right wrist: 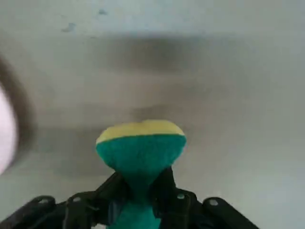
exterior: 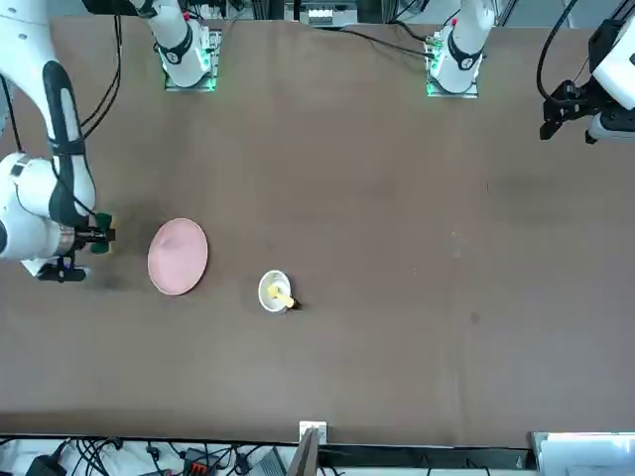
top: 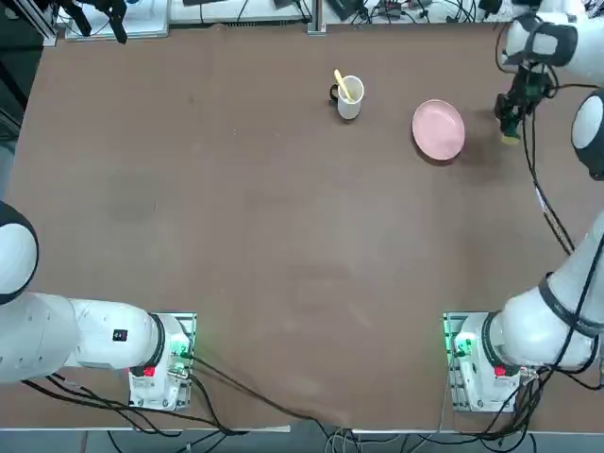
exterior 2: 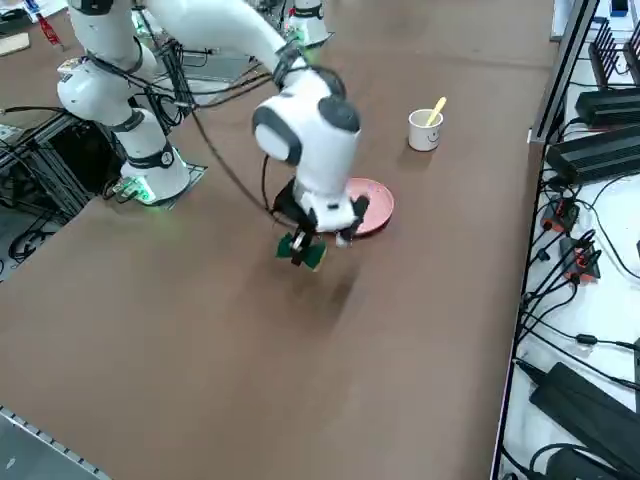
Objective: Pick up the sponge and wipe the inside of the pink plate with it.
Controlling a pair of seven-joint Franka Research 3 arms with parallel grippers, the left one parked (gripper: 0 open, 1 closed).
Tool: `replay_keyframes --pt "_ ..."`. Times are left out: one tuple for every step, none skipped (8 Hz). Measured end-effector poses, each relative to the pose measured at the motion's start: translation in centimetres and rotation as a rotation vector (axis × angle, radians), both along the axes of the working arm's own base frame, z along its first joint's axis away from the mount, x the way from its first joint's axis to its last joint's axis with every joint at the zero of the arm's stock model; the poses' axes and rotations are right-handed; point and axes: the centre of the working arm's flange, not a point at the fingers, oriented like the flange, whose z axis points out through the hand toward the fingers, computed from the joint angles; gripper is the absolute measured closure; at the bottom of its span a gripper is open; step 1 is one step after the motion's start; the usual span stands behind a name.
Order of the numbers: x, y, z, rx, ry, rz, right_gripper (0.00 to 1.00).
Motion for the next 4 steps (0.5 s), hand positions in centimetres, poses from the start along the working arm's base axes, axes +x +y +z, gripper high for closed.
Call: replay_keyframes --pt "-1.0 -0.9 -1.4 -0.009 -0.024 0.020 0.68" --pt "-1.8 -1.6 -2.6 -0.030 -0.043 0.036 0.64" --pt "-2.6 -2.7 -3.3 -0.044 -0.051 0.038 0.62" --pt "-3.1 -3.4 -3.5 -0.047 -0.050 0.030 0.59"
